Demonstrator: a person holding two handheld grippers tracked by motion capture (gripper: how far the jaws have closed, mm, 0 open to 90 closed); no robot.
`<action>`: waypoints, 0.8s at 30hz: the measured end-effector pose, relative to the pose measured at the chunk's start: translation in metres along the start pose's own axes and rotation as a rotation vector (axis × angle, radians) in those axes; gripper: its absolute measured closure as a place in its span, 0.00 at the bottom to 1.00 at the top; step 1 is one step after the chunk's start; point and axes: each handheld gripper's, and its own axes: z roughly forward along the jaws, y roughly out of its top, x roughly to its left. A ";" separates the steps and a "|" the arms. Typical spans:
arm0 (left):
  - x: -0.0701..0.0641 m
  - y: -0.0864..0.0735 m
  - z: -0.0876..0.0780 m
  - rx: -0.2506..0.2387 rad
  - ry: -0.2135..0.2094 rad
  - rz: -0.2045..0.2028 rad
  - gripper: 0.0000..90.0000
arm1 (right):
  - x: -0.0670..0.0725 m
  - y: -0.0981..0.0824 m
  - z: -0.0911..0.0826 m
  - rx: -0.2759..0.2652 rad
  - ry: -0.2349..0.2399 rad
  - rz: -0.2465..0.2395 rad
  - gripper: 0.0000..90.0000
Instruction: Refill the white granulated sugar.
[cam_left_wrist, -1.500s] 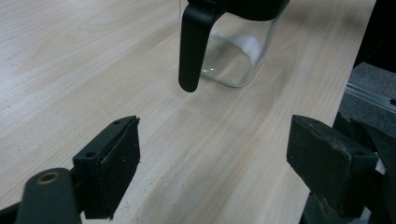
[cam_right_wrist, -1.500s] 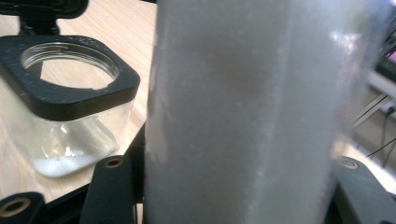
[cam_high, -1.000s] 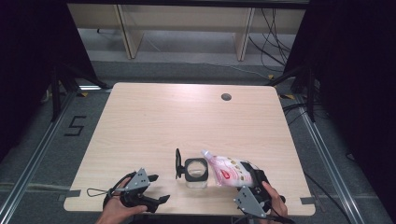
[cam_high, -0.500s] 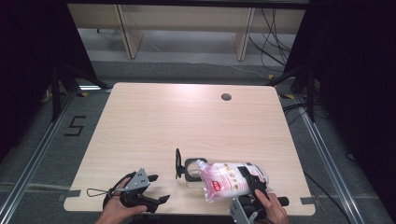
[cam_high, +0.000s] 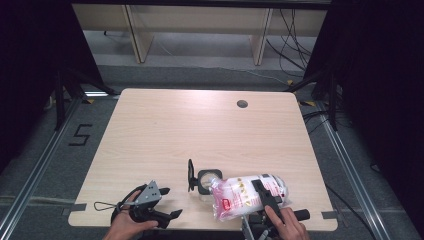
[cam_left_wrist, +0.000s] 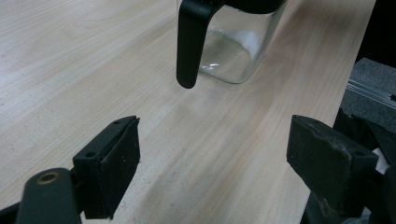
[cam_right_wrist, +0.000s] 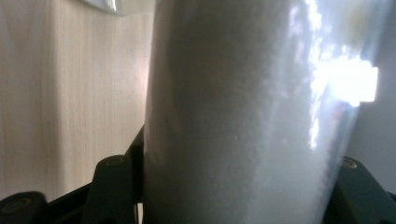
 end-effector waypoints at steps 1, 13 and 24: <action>0.000 0.000 0.001 -0.009 -0.004 -0.004 0.19 | 0.000 0.000 0.001 0.002 -0.001 -0.013 0.49; -0.001 0.000 0.002 0.003 0.000 0.008 0.19 | -0.004 0.008 0.007 0.033 0.028 -0.111 0.50; 0.000 -0.001 0.002 0.001 -0.004 0.001 0.19 | -0.011 0.012 0.009 0.045 0.023 -0.176 0.50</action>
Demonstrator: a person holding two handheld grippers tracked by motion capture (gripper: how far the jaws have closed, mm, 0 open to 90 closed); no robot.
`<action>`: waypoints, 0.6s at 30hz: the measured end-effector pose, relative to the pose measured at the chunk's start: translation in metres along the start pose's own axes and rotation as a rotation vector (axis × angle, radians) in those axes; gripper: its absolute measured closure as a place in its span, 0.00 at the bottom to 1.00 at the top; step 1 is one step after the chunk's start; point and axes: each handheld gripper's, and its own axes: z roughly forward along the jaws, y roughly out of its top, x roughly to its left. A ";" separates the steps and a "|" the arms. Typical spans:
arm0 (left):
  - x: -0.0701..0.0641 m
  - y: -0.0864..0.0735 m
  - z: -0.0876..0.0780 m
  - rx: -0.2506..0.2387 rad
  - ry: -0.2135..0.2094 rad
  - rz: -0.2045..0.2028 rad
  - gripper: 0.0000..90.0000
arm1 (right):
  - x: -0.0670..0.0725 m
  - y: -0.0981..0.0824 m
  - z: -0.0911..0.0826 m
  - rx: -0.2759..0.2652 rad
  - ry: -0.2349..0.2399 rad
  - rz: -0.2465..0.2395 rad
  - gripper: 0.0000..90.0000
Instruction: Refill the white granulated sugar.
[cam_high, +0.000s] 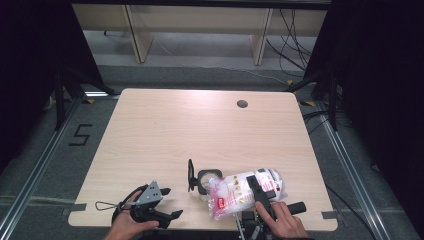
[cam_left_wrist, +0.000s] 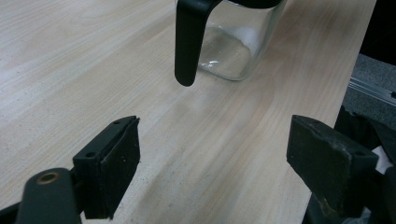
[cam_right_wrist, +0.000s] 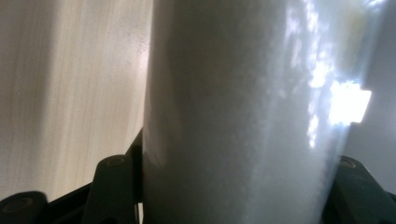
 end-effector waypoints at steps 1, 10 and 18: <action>-0.001 0.000 0.000 -0.010 -0.004 -0.010 0.19 | -0.001 0.000 0.000 0.005 0.000 -0.015 0.50; 0.001 0.000 0.000 0.005 0.003 0.010 0.19 | -0.004 0.000 -0.002 0.028 0.011 -0.022 0.50; 0.001 0.000 0.000 0.004 -0.001 0.007 0.19 | -0.013 0.003 -0.002 0.021 -0.003 -0.127 0.50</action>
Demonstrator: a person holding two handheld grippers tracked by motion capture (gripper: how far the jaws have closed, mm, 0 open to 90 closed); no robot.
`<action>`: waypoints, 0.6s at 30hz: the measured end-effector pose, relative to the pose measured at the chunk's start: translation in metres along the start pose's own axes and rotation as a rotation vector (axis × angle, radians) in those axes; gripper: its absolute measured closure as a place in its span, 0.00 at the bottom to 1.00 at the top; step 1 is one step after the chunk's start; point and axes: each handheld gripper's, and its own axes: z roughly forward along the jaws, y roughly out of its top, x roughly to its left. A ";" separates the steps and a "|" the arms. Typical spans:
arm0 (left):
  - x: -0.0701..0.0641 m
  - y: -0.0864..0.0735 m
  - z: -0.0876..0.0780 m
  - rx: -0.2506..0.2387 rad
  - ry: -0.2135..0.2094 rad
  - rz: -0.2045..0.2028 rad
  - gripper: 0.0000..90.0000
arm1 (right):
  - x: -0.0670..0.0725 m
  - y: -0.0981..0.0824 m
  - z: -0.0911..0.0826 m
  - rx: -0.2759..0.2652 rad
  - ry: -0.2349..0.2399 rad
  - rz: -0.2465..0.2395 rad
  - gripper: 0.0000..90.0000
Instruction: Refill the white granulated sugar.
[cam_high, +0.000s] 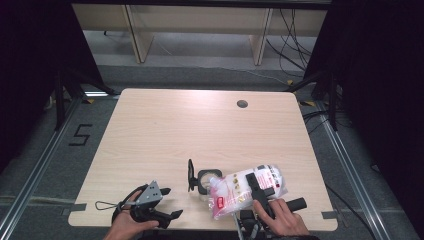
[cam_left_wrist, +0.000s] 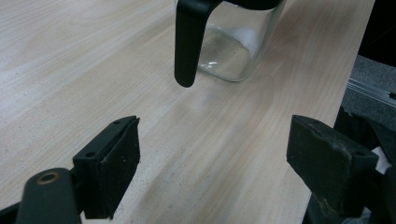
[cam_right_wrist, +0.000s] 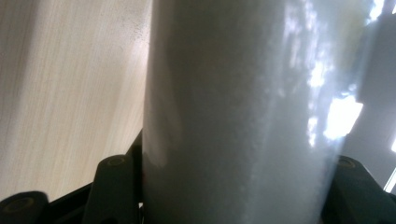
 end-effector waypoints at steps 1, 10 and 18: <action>0.000 0.000 0.000 0.000 0.000 0.000 0.19 | 0.000 0.000 0.000 0.000 0.000 0.000 0.50; -0.001 0.000 0.001 -0.021 -0.004 -0.015 0.19 | 0.001 0.004 0.001 0.003 0.008 -0.042 0.50; -0.001 0.000 0.001 -0.026 -0.006 -0.014 0.19 | -0.001 0.003 0.002 -0.007 0.002 -0.052 0.51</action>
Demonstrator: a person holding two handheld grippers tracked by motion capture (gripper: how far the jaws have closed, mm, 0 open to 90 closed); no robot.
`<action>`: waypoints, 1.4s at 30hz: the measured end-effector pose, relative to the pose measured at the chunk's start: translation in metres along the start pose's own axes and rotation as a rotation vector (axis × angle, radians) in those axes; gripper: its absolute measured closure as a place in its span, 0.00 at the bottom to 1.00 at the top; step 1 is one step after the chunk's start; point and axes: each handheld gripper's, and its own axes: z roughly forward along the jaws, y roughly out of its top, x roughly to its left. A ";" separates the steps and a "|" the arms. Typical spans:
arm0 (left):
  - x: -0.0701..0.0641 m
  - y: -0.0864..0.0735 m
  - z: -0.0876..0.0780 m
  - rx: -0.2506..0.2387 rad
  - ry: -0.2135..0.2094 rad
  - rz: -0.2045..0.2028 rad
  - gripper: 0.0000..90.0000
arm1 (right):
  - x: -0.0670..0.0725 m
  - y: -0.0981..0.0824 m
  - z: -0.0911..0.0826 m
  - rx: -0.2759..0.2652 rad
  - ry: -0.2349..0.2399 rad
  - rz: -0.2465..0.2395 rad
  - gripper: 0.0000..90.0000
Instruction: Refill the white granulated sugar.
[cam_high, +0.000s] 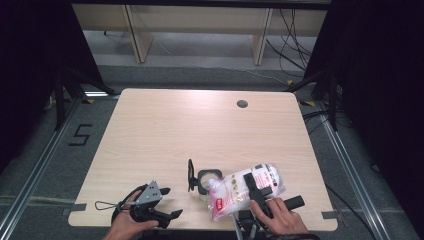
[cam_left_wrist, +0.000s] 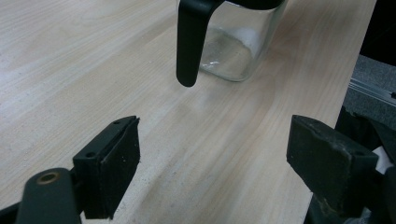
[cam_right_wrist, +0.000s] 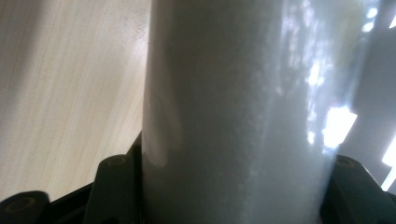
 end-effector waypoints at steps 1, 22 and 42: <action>0.000 0.000 0.000 0.006 0.007 -0.001 0.19 | 0.003 -0.001 0.000 0.005 -0.004 0.038 0.51; -0.001 0.000 0.000 0.000 0.007 -0.003 0.19 | -0.002 -0.003 0.002 -0.003 0.008 -0.016 0.51; 0.000 0.000 0.000 0.012 0.001 0.000 0.19 | -0.004 -0.005 0.002 -0.005 -0.008 -0.020 0.51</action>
